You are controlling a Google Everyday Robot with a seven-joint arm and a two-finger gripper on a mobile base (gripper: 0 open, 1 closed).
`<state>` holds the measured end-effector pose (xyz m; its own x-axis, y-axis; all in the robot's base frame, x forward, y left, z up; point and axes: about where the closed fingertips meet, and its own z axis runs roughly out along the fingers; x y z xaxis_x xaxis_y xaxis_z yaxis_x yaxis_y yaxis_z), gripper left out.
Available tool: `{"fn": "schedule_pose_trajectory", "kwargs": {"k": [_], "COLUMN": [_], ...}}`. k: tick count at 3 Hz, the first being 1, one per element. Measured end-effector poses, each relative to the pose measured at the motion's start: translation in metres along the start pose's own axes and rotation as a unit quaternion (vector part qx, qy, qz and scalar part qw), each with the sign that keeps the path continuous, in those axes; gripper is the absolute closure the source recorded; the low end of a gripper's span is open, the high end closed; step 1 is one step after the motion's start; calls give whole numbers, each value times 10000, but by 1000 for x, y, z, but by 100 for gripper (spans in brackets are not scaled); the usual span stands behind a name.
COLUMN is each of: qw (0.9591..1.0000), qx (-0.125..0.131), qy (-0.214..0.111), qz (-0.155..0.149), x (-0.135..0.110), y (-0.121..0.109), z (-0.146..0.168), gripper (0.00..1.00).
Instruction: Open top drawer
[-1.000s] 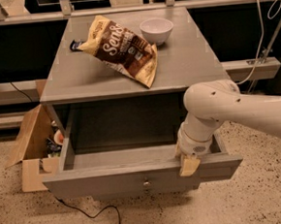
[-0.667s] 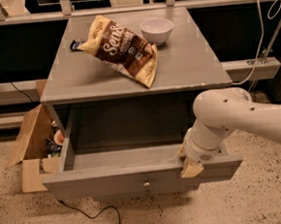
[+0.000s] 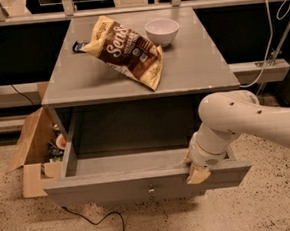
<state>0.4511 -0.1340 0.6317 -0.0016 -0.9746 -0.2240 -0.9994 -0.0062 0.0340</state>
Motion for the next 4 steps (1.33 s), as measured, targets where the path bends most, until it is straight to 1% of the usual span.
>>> {"fn": "schedule_pose_trajectory", "kwargs": {"k": [1,2,3,4], "qw": [10000,9994,9961,9893], "qx": [4,202,659,1105], "qy": [-33,-266,-570,-889], "qz": [-12,-39,-163,-330], "x": [0,6,16,27], "y": [1,7,16,18], "z": [-1,-23,-83,-156], "gripper": [20,1,0,0]}}
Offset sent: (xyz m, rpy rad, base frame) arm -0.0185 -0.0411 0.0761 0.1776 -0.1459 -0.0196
